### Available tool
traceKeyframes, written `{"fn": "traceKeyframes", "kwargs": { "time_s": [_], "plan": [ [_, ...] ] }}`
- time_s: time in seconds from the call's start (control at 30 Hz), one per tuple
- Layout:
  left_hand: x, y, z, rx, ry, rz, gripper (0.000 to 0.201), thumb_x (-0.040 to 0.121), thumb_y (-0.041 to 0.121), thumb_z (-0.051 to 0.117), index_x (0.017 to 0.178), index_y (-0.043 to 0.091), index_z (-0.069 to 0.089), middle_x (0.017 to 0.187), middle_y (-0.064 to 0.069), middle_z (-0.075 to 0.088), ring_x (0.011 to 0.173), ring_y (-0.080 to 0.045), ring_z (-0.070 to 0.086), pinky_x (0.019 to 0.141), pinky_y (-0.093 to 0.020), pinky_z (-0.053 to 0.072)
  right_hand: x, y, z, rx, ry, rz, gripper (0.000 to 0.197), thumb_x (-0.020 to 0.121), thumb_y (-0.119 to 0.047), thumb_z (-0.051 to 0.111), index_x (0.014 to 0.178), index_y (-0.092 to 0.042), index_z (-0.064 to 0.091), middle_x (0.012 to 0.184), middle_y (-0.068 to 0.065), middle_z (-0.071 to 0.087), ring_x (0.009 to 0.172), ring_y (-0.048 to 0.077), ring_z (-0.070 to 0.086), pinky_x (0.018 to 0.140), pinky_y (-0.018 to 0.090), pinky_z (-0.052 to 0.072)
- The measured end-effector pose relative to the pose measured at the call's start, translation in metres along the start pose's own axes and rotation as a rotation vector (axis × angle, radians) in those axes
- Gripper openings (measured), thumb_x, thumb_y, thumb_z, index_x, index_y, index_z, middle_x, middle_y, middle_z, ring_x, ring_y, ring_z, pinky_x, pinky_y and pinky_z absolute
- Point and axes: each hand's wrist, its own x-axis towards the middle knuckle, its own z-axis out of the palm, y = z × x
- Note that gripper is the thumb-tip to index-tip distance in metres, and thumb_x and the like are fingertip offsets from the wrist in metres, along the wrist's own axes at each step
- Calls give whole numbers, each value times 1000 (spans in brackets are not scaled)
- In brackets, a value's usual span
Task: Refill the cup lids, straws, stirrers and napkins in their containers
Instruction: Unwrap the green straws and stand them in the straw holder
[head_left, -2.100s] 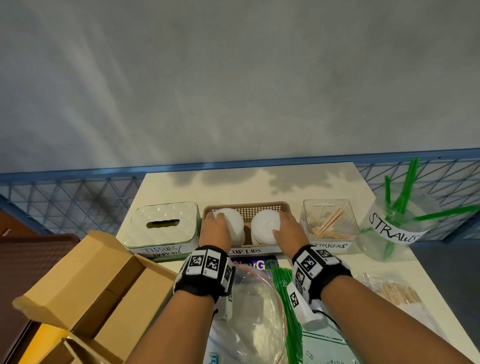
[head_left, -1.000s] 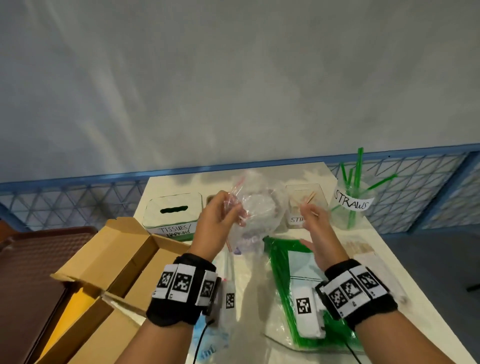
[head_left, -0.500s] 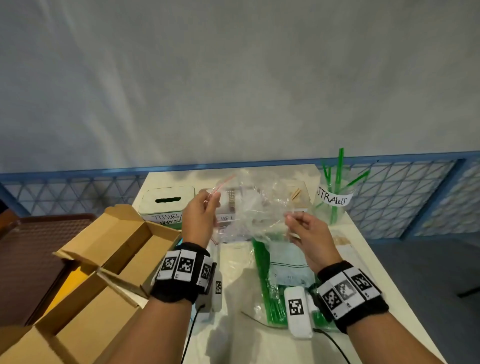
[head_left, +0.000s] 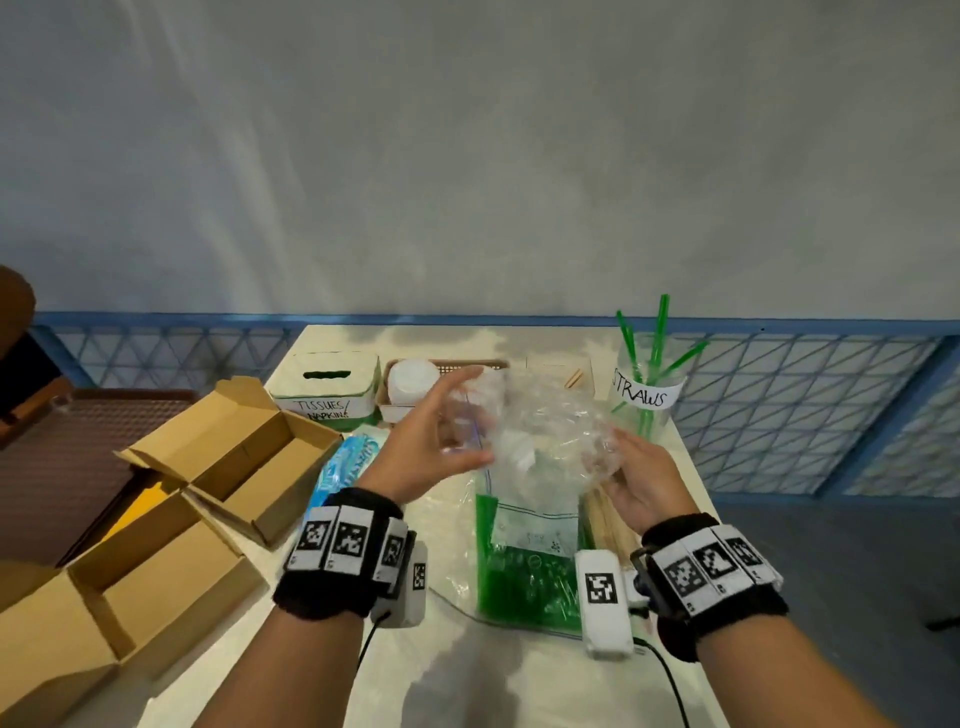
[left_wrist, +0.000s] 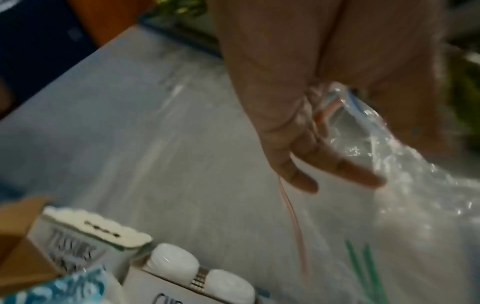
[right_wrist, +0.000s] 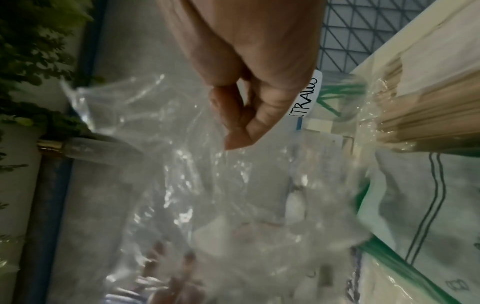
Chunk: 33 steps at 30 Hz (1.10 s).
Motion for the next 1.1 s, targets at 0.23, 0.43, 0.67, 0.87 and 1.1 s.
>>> {"fn": "traceKeyframes", "kwargs": {
  "time_s": [0.23, 0.43, 0.67, 0.87, 1.1],
  "plan": [
    [2, -11, 21, -98, 520, 4, 7, 85, 9, 64, 79, 8, 61, 85, -7, 56, 73, 4, 54, 69, -2, 40, -28, 24, 6, -354, -256, -308, 96, 64, -58, 66, 143, -35, 16, 133, -8, 42, 116, 14, 50, 98, 36, 42],
    [10, -22, 1, -17, 771, -71, 16, 93, 26, 53, 90, 13, 61, 106, 1, 45, 105, -15, 44, 93, -30, 40, -16, 30, 19, -565, -6, -546, 12, 88, -13, 60, 100, -15, 58, 77, -1, 61, 70, 11, 57, 75, 30, 49],
    [18, -34, -30, -324, 893, -74, 32, 101, 25, 36, 70, 20, 42, 59, 2, 39, 47, -6, 39, 44, -15, 38, -15, 12, 14, -258, -9, -485, 28, 94, -39, 42, 117, -25, 44, 96, -8, 54, 86, 7, 53, 83, 32, 47],
    [23, -47, -34, -595, 719, -197, 41, 89, 48, 49, 104, 10, 53, 83, -4, 63, 70, -14, 62, 64, -27, 54, -20, 50, 20, -637, -103, -340, 24, 89, 1, 51, 78, -20, 56, 86, -11, 54, 81, 14, 50, 68, 19, 44],
    [5, -51, 14, -582, 162, -560, 49, 87, 43, 55, 122, 9, 53, 118, -6, 61, 111, -24, 55, 96, -45, 46, 0, 55, 39, -300, 14, -198, 32, 97, 3, 34, 105, -14, 60, 103, 11, 66, 83, 28, 62, 82, 44, 51]
  ]
}}
